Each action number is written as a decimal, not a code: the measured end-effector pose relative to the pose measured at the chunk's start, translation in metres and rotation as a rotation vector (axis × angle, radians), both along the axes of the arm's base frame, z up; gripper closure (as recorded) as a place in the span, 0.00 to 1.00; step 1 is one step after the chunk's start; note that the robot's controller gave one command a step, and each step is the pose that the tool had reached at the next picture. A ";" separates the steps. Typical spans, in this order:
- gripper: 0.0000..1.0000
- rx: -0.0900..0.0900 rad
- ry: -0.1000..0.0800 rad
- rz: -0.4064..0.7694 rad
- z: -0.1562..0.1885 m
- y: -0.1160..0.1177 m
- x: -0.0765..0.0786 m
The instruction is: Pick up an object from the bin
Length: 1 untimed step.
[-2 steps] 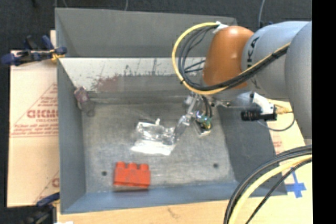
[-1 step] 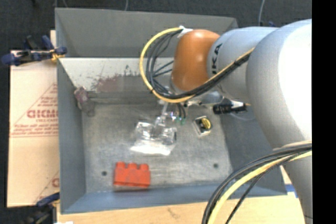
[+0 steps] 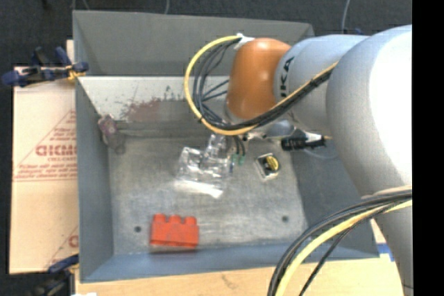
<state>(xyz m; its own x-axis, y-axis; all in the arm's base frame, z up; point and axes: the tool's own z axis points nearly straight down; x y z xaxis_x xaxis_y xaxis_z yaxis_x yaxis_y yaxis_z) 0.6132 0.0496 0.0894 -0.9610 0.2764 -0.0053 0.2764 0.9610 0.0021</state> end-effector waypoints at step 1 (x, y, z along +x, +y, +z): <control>1.00 0.000 -0.004 0.005 0.126 -0.005 0.013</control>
Offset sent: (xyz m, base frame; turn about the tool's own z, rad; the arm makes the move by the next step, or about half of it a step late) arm 0.0112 -0.0050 0.1218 -0.0047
